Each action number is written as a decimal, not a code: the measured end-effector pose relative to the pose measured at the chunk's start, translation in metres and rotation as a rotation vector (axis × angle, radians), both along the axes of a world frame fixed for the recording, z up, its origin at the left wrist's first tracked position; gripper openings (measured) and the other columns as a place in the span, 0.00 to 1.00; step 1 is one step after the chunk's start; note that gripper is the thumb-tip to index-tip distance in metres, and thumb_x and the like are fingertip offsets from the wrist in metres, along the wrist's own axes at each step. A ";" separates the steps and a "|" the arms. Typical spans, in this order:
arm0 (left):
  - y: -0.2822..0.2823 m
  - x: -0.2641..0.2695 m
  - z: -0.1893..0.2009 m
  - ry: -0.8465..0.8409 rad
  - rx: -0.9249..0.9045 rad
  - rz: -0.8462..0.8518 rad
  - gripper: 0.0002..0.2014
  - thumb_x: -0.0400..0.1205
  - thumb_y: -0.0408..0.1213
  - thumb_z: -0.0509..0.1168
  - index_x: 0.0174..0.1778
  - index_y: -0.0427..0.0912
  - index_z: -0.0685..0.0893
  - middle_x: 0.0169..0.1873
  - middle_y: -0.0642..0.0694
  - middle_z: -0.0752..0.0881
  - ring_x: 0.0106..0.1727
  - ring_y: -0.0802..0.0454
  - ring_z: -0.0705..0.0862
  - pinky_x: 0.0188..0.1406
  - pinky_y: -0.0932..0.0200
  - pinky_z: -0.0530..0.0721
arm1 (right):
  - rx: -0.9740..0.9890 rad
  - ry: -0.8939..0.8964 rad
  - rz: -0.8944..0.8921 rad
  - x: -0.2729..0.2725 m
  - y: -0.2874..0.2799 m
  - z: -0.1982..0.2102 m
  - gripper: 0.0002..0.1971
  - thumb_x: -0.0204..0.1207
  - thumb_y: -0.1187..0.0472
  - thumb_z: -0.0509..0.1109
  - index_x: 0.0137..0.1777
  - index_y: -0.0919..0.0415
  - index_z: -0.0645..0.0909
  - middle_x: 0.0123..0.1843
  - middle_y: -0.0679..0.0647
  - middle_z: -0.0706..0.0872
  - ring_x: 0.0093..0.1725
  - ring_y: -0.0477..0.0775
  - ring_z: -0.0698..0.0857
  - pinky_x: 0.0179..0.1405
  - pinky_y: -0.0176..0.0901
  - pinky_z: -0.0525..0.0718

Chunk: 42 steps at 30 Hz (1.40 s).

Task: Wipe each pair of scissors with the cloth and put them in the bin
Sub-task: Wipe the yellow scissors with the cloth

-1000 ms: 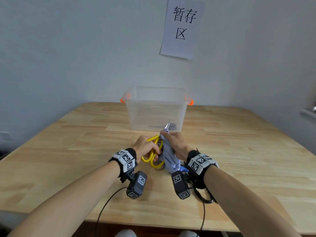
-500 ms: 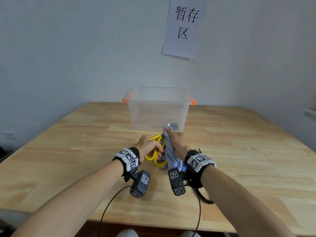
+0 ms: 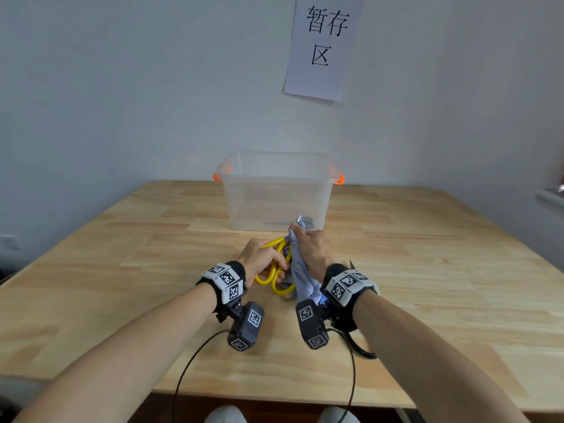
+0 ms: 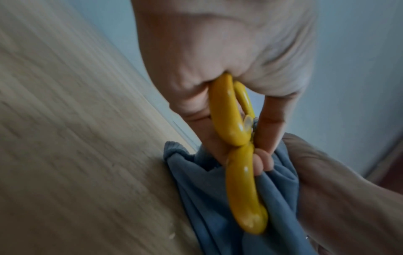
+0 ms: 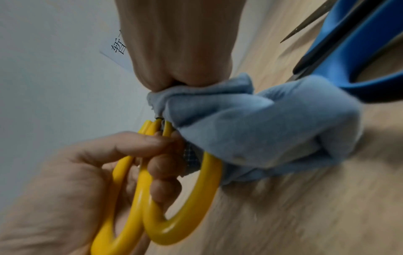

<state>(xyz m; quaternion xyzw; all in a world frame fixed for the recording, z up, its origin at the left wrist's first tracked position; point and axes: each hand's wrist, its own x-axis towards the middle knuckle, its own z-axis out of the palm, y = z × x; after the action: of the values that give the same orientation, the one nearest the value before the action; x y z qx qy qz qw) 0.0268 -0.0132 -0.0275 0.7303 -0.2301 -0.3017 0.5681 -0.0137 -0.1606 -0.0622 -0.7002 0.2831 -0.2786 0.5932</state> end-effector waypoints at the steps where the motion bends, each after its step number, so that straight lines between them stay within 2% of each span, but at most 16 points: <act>1: 0.001 0.000 0.000 -0.001 -0.002 0.000 0.10 0.67 0.16 0.69 0.30 0.34 0.81 0.24 0.34 0.82 0.22 0.41 0.82 0.24 0.55 0.84 | -0.012 0.011 0.006 0.001 -0.001 0.000 0.25 0.78 0.46 0.71 0.22 0.59 0.80 0.27 0.62 0.82 0.31 0.58 0.80 0.36 0.56 0.82; 4: 0.002 0.002 0.001 0.007 0.012 0.007 0.10 0.67 0.15 0.69 0.31 0.34 0.81 0.24 0.34 0.82 0.22 0.40 0.82 0.23 0.55 0.83 | 0.128 -0.021 0.081 -0.002 0.003 0.005 0.21 0.80 0.54 0.73 0.25 0.59 0.83 0.27 0.58 0.84 0.33 0.59 0.82 0.37 0.52 0.82; 8: 0.004 0.007 0.002 0.031 0.017 0.005 0.09 0.67 0.15 0.69 0.36 0.32 0.82 0.28 0.32 0.82 0.24 0.40 0.82 0.24 0.54 0.83 | 0.412 -0.095 0.292 -0.008 0.003 0.015 0.09 0.81 0.65 0.72 0.44 0.72 0.86 0.36 0.61 0.90 0.35 0.57 0.87 0.41 0.49 0.88; 11: 0.002 0.007 0.003 0.037 0.013 0.002 0.09 0.66 0.15 0.69 0.36 0.32 0.82 0.28 0.32 0.82 0.24 0.40 0.82 0.25 0.54 0.83 | 0.428 -0.128 0.259 -0.009 0.005 0.016 0.08 0.80 0.66 0.73 0.42 0.72 0.86 0.36 0.62 0.89 0.33 0.57 0.87 0.39 0.48 0.88; 14: -0.001 0.004 0.001 0.031 0.003 0.011 0.09 0.66 0.15 0.69 0.34 0.33 0.82 0.26 0.33 0.82 0.24 0.40 0.82 0.26 0.53 0.84 | 0.242 -0.106 0.117 -0.009 0.007 0.011 0.15 0.80 0.60 0.74 0.31 0.64 0.86 0.31 0.58 0.87 0.31 0.54 0.84 0.35 0.45 0.85; 16: -0.002 0.001 0.001 0.017 0.006 0.003 0.09 0.66 0.16 0.70 0.33 0.33 0.82 0.25 0.34 0.82 0.24 0.40 0.82 0.26 0.54 0.84 | 0.059 -0.028 0.018 -0.006 0.002 0.006 0.23 0.78 0.49 0.72 0.22 0.57 0.83 0.27 0.57 0.85 0.30 0.54 0.82 0.34 0.47 0.82; 18: -0.001 0.000 0.001 0.012 0.010 -0.003 0.10 0.67 0.16 0.70 0.31 0.34 0.82 0.24 0.34 0.82 0.24 0.40 0.82 0.26 0.54 0.84 | -0.017 0.030 0.017 -0.004 0.000 0.003 0.27 0.71 0.37 0.69 0.20 0.56 0.83 0.27 0.59 0.85 0.31 0.56 0.82 0.36 0.52 0.83; 19: 0.000 0.001 0.001 0.017 0.013 -0.002 0.10 0.67 0.16 0.69 0.31 0.34 0.82 0.24 0.34 0.82 0.24 0.40 0.82 0.25 0.54 0.84 | -0.006 0.033 0.027 -0.003 0.000 0.002 0.26 0.69 0.36 0.70 0.21 0.57 0.84 0.27 0.58 0.85 0.31 0.56 0.83 0.37 0.54 0.83; 22: 0.003 0.006 0.002 0.039 0.032 0.009 0.09 0.67 0.15 0.69 0.35 0.32 0.83 0.26 0.33 0.82 0.23 0.40 0.82 0.25 0.54 0.84 | 0.168 -0.046 0.149 -0.003 0.002 0.008 0.17 0.80 0.56 0.73 0.31 0.62 0.85 0.29 0.56 0.85 0.33 0.54 0.83 0.36 0.48 0.82; 24: 0.006 0.008 0.003 0.049 0.045 0.012 0.09 0.67 0.15 0.69 0.36 0.31 0.83 0.26 0.33 0.83 0.22 0.41 0.82 0.25 0.54 0.85 | 0.237 -0.067 0.273 -0.003 0.000 0.010 0.10 0.81 0.63 0.72 0.40 0.68 0.87 0.34 0.57 0.87 0.37 0.53 0.85 0.40 0.47 0.83; 27: 0.006 0.007 0.002 0.057 0.051 0.010 0.09 0.67 0.15 0.69 0.36 0.31 0.83 0.27 0.32 0.83 0.23 0.40 0.82 0.26 0.54 0.85 | 0.284 -0.072 0.307 -0.004 -0.001 0.010 0.08 0.80 0.65 0.74 0.46 0.72 0.88 0.37 0.60 0.89 0.39 0.55 0.87 0.42 0.46 0.86; 29: 0.006 0.007 0.001 0.050 0.043 0.012 0.09 0.66 0.15 0.70 0.35 0.32 0.83 0.27 0.32 0.82 0.24 0.39 0.82 0.27 0.53 0.85 | 0.280 -0.093 0.272 -0.004 0.003 0.010 0.08 0.80 0.65 0.74 0.42 0.71 0.88 0.35 0.58 0.89 0.36 0.54 0.87 0.39 0.45 0.86; 32: 0.003 0.004 -0.002 0.033 0.017 0.031 0.08 0.66 0.16 0.70 0.33 0.32 0.83 0.26 0.33 0.82 0.23 0.40 0.82 0.27 0.54 0.85 | 0.204 -0.094 0.083 0.000 0.008 0.009 0.14 0.79 0.61 0.74 0.32 0.65 0.86 0.30 0.56 0.87 0.33 0.54 0.85 0.36 0.44 0.85; 36: 0.003 0.000 0.000 0.009 0.010 0.027 0.08 0.67 0.16 0.69 0.31 0.33 0.82 0.24 0.34 0.83 0.23 0.41 0.82 0.26 0.55 0.85 | 0.072 -0.046 -0.008 0.006 0.008 0.008 0.19 0.81 0.56 0.71 0.38 0.74 0.87 0.35 0.60 0.87 0.35 0.53 0.83 0.36 0.46 0.82; 38: 0.004 0.003 0.001 0.040 0.015 0.029 0.08 0.67 0.16 0.69 0.32 0.33 0.82 0.24 0.34 0.83 0.23 0.40 0.82 0.27 0.54 0.85 | 0.126 -0.078 0.073 0.003 0.007 0.010 0.16 0.82 0.60 0.70 0.36 0.71 0.85 0.35 0.60 0.87 0.35 0.53 0.84 0.36 0.44 0.83; 42: 0.009 0.008 0.001 0.054 0.047 0.017 0.09 0.66 0.16 0.70 0.36 0.31 0.83 0.29 0.30 0.83 0.25 0.39 0.82 0.28 0.52 0.84 | 0.333 -0.088 0.425 -0.005 -0.001 0.020 0.11 0.85 0.71 0.64 0.41 0.72 0.82 0.36 0.54 0.90 0.35 0.48 0.88 0.38 0.38 0.87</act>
<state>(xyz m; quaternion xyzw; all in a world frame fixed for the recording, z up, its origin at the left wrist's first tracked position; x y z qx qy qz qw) 0.0351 -0.0044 -0.0263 0.7371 -0.2013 -0.3216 0.5592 -0.0190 -0.1615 -0.0419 -0.6237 0.1456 -0.1278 0.7573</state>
